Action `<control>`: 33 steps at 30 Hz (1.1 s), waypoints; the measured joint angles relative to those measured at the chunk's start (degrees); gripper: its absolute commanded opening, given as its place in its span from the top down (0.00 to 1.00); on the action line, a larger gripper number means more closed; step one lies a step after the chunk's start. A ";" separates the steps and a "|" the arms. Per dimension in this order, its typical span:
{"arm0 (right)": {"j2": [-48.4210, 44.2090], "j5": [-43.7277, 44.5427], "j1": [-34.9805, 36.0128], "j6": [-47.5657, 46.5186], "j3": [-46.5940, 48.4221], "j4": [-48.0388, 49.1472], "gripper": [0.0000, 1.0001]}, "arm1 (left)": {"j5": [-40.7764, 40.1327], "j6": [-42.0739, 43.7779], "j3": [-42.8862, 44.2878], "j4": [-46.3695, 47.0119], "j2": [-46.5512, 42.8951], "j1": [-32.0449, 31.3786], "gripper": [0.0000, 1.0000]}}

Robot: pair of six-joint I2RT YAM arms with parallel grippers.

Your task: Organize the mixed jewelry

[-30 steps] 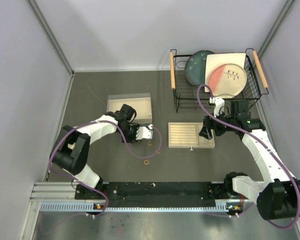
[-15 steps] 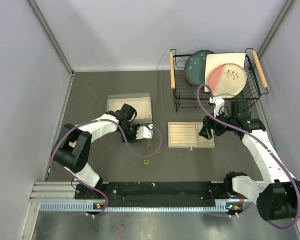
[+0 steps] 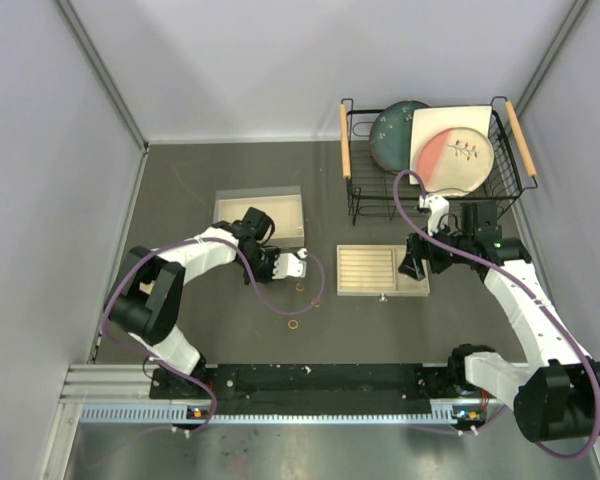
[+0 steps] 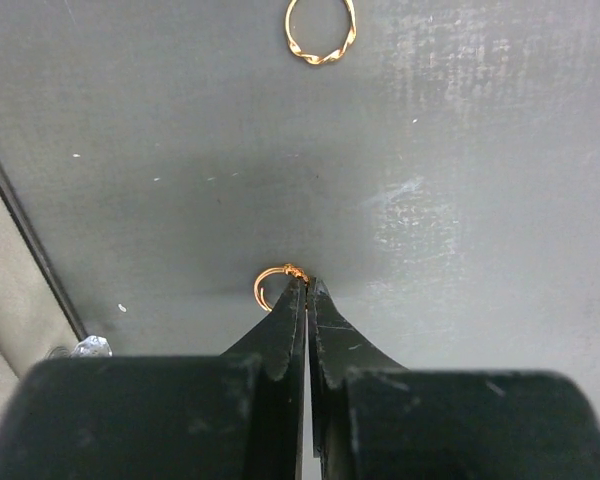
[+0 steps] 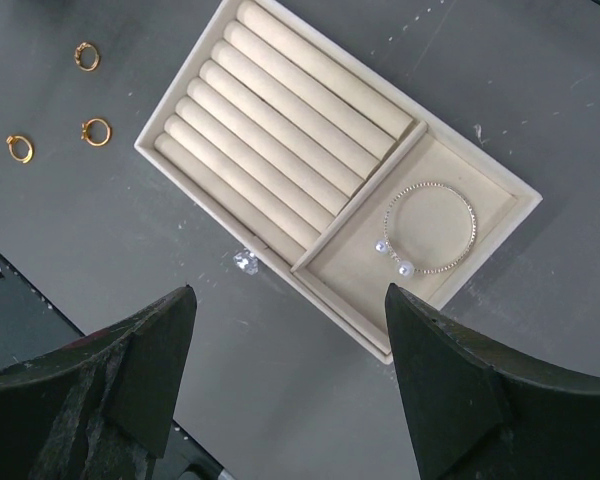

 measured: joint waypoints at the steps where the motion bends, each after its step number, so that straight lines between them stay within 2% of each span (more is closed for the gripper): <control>1: 0.00 0.00 0.00 0.00 0.00 0.00 0.23 | 0.00 -0.09 0.00 0.00 0.00 0.00 1.00; 8: 0.00 -0.02 0.00 0.11 0.00 0.00 0.23 | 0.00 -3.26 -0.15 0.61 -1.07 -0.20 1.00; 11: 0.13 -0.13 0.00 0.48 0.28 -0.17 0.23 | -0.07 -6.27 -0.15 1.03 -4.63 -1.31 1.00; 20: 8.02 -6.54 0.02 6.14 12.31 -1.03 0.23 | -1.14 -14.34 1.49 3.74 -19.91 -12.44 1.00; 25: 14.64 -11.06 0.17 9.84 21.55 -0.57 0.23 | -7.17 -18.91 9.07 1.92 -20.94 -18.58 1.00; 29: 16.85 -12.31 1.79 11.69 25.88 -0.20 0.23 | -16.04 -19.87 14.75 0.44 -21.00 -24.57 1.00; 33: 17.16 -13.18 5.07 13.22 28.35 0.74 0.25 | -26.32 -18.14 15.76 0.48 -21.75 -31.15 1.00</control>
